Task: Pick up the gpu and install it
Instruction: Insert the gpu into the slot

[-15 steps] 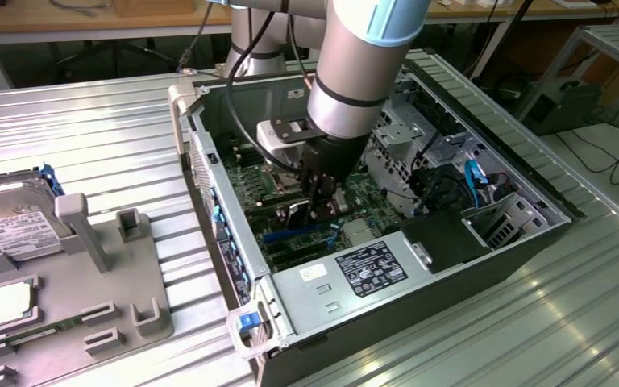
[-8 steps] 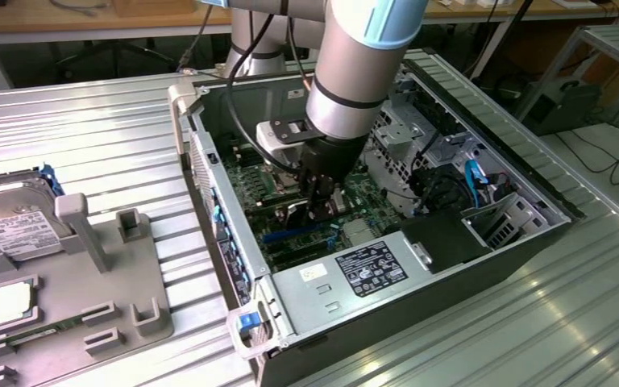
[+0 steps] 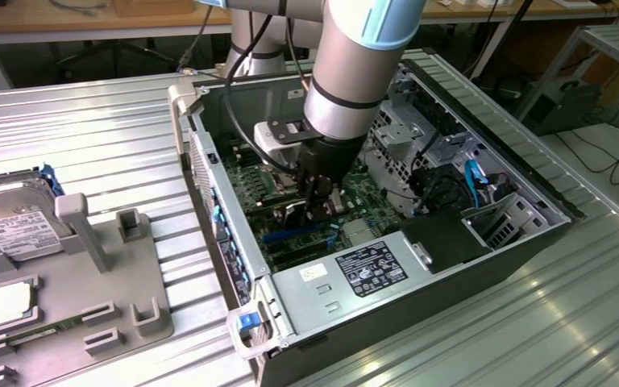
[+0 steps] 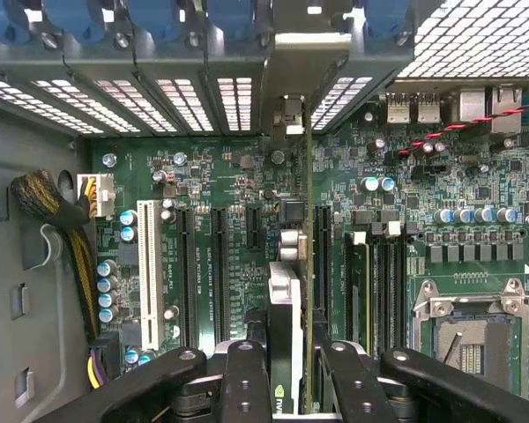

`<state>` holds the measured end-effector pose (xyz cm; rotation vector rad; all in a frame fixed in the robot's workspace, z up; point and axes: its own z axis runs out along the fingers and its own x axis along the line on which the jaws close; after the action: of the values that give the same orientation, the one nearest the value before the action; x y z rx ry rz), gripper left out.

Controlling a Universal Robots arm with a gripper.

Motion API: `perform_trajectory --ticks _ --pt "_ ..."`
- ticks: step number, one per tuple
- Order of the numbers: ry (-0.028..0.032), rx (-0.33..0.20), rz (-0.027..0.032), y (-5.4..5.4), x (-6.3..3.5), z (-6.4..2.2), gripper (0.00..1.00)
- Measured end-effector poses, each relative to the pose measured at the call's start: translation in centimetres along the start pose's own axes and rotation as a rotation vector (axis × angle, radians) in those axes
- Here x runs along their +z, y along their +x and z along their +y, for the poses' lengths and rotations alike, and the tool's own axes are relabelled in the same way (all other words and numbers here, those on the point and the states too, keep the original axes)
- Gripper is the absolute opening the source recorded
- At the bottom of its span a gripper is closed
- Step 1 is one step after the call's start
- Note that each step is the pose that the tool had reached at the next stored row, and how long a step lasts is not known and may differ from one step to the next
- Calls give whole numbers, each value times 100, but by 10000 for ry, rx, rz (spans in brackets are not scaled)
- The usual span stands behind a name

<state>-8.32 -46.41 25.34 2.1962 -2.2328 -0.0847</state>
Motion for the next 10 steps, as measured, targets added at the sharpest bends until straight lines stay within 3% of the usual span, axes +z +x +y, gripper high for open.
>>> perform_trajectory --ticks 10 --pt "4 -1 -4 -6 8 8 28"
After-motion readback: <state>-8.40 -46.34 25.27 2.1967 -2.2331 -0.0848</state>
